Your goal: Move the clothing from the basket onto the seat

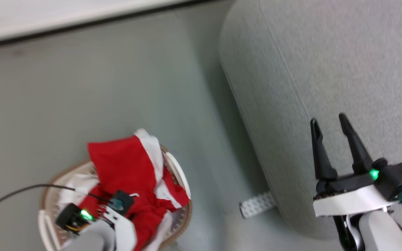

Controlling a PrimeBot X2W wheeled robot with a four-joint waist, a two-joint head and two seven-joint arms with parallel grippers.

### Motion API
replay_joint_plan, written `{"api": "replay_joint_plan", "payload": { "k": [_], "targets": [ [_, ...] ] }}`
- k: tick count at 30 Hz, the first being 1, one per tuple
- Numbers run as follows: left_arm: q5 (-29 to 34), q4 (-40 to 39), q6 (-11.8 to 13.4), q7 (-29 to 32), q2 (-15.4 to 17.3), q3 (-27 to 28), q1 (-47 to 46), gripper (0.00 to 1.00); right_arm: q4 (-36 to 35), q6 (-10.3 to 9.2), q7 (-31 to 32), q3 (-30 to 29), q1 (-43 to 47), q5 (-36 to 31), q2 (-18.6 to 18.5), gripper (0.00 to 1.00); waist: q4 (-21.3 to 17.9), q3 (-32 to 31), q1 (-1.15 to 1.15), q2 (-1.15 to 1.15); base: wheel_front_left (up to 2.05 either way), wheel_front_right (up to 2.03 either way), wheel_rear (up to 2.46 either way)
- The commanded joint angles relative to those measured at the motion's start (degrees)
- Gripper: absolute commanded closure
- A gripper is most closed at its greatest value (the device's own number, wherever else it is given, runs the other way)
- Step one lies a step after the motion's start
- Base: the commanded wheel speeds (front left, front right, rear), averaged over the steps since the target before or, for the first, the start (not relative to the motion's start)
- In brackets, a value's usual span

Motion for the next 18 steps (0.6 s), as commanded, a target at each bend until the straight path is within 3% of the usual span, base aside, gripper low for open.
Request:
{"api": "replay_joint_plan", "payload": {
  "k": [1, 18],
  "targets": [
    [-1.1, -0.3, 0.1, -0.7, -0.9, 0.0, 1.4, 1.0, 0.9, -0.12, 0.0, -0.1, 1.5, -0.6, -0.3, 0.0, 4.4, -6.7, 0.0, 0.0, 0.0, 0.0, 0.0],
    [-9.4, -6.2, 0.2, -7.0, -6.0, 1.9, 7.2, 1.0, 7.5, -0.12, 0.0, 0.4, 10.2, -2.7, -0.3, 0.0, 17.4, -26.0, 0.0, 0.0, 0.0, 0.0, 0.0]
  ]
}}
